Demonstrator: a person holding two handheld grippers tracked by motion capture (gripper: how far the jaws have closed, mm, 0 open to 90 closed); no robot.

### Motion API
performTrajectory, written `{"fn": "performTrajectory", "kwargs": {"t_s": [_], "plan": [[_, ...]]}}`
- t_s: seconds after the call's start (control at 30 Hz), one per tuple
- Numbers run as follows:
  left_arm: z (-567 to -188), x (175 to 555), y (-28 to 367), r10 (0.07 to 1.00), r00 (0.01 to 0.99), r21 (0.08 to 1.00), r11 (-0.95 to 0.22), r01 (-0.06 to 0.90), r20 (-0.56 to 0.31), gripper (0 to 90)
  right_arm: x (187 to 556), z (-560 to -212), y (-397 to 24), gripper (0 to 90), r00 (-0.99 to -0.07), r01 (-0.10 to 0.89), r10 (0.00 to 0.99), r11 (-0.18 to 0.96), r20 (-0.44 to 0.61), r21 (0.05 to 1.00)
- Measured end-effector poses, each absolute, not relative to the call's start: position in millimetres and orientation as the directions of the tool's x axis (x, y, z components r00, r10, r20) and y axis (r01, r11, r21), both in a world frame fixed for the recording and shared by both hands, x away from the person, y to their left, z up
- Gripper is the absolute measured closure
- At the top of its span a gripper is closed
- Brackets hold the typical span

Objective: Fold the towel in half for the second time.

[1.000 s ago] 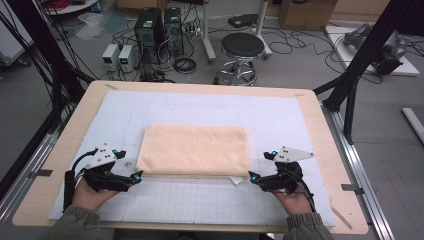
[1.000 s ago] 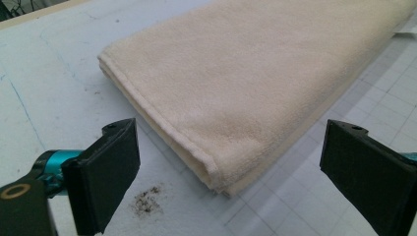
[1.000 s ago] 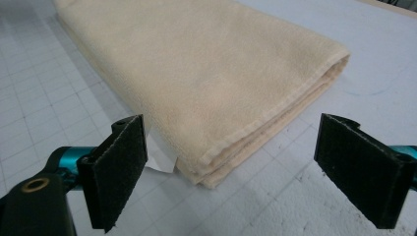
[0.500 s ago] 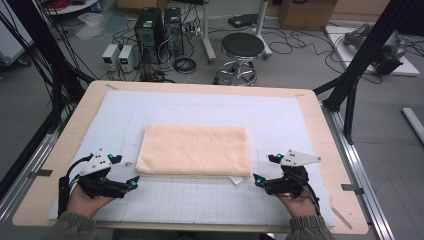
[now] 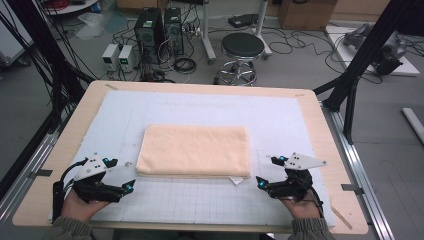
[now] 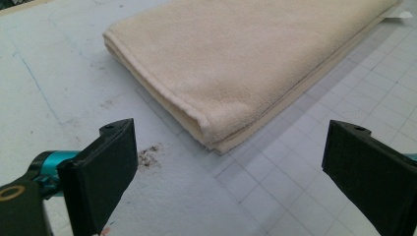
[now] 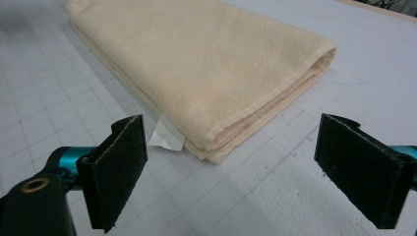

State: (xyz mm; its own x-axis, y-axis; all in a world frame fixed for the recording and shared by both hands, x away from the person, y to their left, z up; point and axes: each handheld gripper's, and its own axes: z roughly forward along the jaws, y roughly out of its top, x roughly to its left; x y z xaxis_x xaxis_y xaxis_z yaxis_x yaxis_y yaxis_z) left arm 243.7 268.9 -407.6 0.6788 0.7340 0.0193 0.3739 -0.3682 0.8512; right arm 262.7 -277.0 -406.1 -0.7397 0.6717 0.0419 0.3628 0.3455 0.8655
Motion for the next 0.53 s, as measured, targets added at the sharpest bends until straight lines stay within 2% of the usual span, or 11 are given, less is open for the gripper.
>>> {"fn": "performTrajectory", "kwargs": {"t_s": [0.53], "plan": [[-406.3, 242.9, 272.5, 0.746, 0.666, 0.863, -0.342, 0.372, 0.009, 7.2, 257.4, -405.3, -282.8, 11.9, -0.741, 0.359, 0.67, 0.337, 0.046, 0.87]]}}
